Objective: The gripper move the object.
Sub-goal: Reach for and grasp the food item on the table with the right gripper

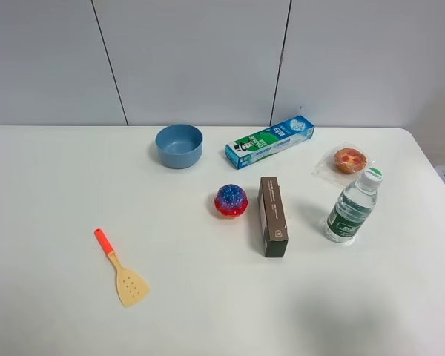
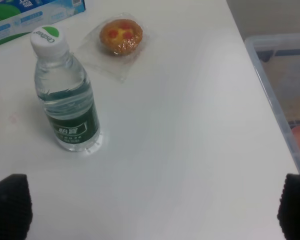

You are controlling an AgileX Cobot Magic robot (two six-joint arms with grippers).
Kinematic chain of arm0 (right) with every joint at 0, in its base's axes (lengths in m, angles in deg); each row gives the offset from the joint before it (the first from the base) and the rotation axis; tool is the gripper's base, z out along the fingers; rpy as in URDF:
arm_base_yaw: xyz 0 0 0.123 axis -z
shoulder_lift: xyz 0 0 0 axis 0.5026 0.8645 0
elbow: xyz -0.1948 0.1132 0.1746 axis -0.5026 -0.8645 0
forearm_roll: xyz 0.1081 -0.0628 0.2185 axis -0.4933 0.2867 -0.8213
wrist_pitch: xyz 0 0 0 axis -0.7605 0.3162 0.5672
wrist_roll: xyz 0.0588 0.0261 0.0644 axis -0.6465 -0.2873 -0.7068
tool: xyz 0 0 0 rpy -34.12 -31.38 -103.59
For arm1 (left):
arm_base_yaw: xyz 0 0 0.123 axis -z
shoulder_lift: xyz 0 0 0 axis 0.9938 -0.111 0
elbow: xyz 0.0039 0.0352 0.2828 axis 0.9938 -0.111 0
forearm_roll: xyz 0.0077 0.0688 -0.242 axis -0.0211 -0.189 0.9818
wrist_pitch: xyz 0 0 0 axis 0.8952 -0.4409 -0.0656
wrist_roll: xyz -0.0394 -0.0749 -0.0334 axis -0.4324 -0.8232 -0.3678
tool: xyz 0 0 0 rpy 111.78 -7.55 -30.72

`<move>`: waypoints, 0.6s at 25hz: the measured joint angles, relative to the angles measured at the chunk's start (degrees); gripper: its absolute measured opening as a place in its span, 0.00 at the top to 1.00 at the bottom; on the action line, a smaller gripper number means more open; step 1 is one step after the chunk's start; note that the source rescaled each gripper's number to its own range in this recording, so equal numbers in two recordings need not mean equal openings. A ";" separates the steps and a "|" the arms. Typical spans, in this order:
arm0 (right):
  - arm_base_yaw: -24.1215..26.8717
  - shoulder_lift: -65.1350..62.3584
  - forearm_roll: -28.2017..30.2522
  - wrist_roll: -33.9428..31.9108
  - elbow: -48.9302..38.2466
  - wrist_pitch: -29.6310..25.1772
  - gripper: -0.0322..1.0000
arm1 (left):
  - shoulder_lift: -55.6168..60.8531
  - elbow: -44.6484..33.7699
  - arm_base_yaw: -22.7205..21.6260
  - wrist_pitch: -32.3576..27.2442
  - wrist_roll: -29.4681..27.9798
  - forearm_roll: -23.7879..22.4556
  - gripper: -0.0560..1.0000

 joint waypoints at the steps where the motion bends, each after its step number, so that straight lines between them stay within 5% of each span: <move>1: 0.00 0.00 0.00 0.00 0.00 0.00 0.00 | 0.00 0.00 0.00 0.00 0.00 0.00 0.00; 15: 0.00 0.14 0.00 0.00 0.28 0.00 0.00 | 0.00 0.00 0.00 0.00 0.00 0.00 0.00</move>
